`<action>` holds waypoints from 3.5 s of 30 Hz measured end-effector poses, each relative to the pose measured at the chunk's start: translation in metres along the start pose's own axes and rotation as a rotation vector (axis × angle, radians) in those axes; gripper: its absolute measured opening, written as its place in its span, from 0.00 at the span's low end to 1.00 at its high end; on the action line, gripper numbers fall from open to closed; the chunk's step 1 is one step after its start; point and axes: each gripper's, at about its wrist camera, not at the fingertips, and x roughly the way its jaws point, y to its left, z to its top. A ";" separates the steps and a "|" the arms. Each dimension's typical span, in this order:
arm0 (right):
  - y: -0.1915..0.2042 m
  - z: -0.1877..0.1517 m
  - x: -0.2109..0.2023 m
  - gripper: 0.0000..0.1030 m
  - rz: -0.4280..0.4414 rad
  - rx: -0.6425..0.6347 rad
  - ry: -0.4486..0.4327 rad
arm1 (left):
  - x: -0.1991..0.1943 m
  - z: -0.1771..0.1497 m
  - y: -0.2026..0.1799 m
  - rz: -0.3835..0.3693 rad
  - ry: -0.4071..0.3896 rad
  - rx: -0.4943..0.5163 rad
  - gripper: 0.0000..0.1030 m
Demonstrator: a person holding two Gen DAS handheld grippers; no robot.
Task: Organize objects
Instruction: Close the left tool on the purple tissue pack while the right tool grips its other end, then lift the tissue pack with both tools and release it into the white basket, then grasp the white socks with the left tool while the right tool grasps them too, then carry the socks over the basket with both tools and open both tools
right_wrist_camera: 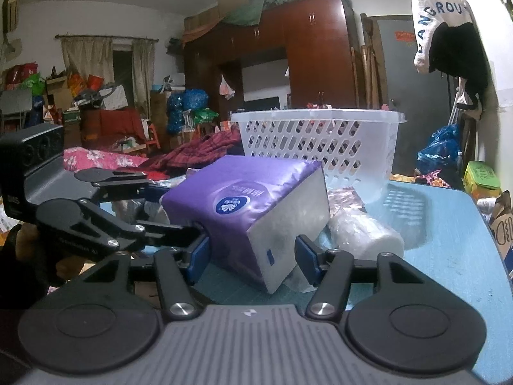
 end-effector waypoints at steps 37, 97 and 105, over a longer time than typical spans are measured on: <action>-0.083 0.167 0.156 0.46 -0.226 -0.092 0.337 | 0.191 0.169 0.174 0.052 0.363 -0.255 0.64; 0.059 0.067 0.024 0.15 0.167 -0.047 -0.067 | -0.095 -0.003 0.038 0.274 -0.201 -0.277 0.23; 0.036 0.091 0.013 0.15 0.117 -0.056 -0.133 | -0.067 0.040 0.044 0.181 -0.256 -0.244 0.22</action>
